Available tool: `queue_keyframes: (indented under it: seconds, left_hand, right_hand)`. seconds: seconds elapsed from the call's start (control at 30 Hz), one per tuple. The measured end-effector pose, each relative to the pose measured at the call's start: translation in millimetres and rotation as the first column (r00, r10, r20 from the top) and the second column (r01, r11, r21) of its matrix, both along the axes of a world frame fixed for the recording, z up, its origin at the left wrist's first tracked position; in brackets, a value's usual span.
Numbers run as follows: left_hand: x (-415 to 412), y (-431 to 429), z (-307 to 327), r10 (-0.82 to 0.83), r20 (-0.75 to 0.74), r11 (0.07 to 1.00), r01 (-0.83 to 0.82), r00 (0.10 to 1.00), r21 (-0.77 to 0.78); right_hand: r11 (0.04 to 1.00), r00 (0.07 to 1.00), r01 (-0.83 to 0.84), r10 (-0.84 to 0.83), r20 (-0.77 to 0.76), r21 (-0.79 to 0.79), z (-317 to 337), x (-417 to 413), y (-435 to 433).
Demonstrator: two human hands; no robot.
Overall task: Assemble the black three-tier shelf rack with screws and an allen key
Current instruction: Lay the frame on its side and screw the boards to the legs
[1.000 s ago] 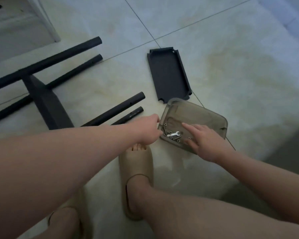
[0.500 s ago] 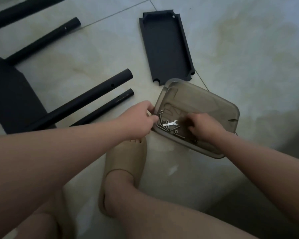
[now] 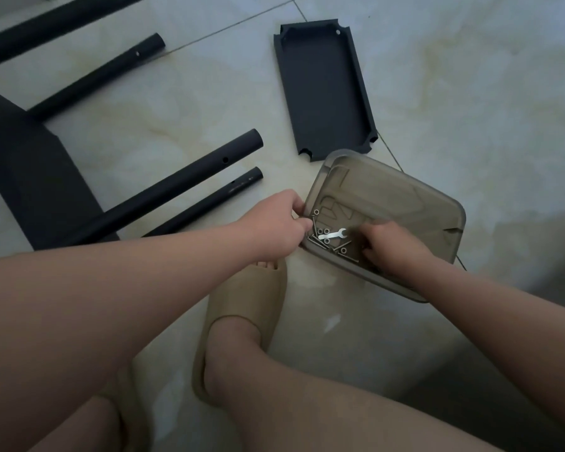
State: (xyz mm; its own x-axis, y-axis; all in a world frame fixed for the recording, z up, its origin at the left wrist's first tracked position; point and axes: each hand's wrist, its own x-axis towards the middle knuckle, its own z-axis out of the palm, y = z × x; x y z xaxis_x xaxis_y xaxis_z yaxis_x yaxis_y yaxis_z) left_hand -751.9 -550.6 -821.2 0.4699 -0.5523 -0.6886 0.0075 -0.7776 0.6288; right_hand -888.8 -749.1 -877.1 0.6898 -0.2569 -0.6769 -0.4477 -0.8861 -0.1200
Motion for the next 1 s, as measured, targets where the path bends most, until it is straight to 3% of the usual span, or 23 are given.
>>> queue_keyframes:
  seconds: [0.1, 0.27, 0.4, 0.5, 0.67, 0.83, 1.0]
  left_hand:
    - [-1.9, 3.5, 6.0, 0.021, -0.001, 1.000, -0.021, 1.000, 0.008]
    - [14.3, 17.4, 32.6, 0.069, 0.037, 0.997, -0.069, 0.997, 0.021]
    - [40.4, 37.4, 73.0, 0.296, -0.175, 0.954, -0.299, 0.939, 0.014]
    - [55.7, 65.4, 107.7, 0.474, -0.381, 0.855, -0.518, 0.794, -0.017]
    - [73.5, 125.7, 155.1, 0.544, -0.610, 0.694, -0.717, 0.576, -0.058]
    - [87.9, 187.4, 175.9, 0.506, -0.714, 0.627, -0.775, 0.484, -0.080]
    - [105.8, 230.1, 158.8, 0.537, -0.724, 0.575, -0.816, 0.432, -0.061]
  right_hand:
    - [1.000, 0.998, 0.029, -0.029, 0.064, 0.007, 15.0, -1.8, 2.8]
    - [0.997, 0.911, 0.011, -0.040, 0.410, 0.073, 73.5, 19.7, 13.9]
    - [0.984, 0.769, -0.125, 0.014, 0.639, 0.128, 139.6, 58.0, 45.9]
    - [0.961, 0.663, -0.231, 0.041, 0.747, 0.152, 189.2, 86.0, 83.4]
    - [0.902, 0.568, -0.419, 0.167, 0.806, 0.108, 250.5, 122.2, 154.5]
    - [0.823, 0.547, -0.560, 0.279, 0.790, 0.097, 271.1, 149.9, 220.4]
    - [0.785, 0.607, -0.589, 0.273, 0.747, 0.191, 249.3, 179.4, 273.0]
